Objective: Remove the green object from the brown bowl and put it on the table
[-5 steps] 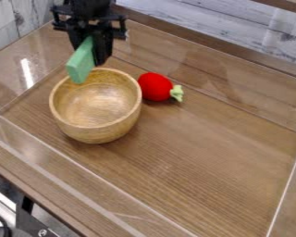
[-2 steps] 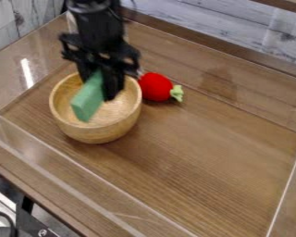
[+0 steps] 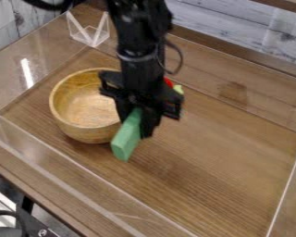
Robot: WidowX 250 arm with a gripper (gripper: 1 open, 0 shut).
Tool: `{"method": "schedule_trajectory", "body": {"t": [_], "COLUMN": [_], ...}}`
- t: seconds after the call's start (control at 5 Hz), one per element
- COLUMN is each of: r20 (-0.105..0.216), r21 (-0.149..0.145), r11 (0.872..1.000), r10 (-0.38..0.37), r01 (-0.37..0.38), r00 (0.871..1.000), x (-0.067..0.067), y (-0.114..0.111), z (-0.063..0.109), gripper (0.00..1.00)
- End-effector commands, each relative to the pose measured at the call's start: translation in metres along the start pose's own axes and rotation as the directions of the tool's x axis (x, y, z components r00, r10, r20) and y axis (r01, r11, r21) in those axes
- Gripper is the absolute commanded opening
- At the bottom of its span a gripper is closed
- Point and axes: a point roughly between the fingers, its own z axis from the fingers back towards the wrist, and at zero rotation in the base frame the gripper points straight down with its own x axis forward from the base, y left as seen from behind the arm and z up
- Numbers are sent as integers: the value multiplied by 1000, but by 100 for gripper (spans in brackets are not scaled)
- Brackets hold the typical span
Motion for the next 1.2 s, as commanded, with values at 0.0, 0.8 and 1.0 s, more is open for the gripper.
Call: {"method": "schedule_trajectory", "body": {"t": [0.0,0.8,1.0], "r20": [18,15,10], "r21": [9,32,32], "r11": [1000,952,962], "r10": [20,305,272], "r01": [-20,-306,-272], "r00": [1000,952,962], "x": [2,13,16], "y": [10,19,17], "z": [-5,-8,-15], "gripper": [0,0,0]}}
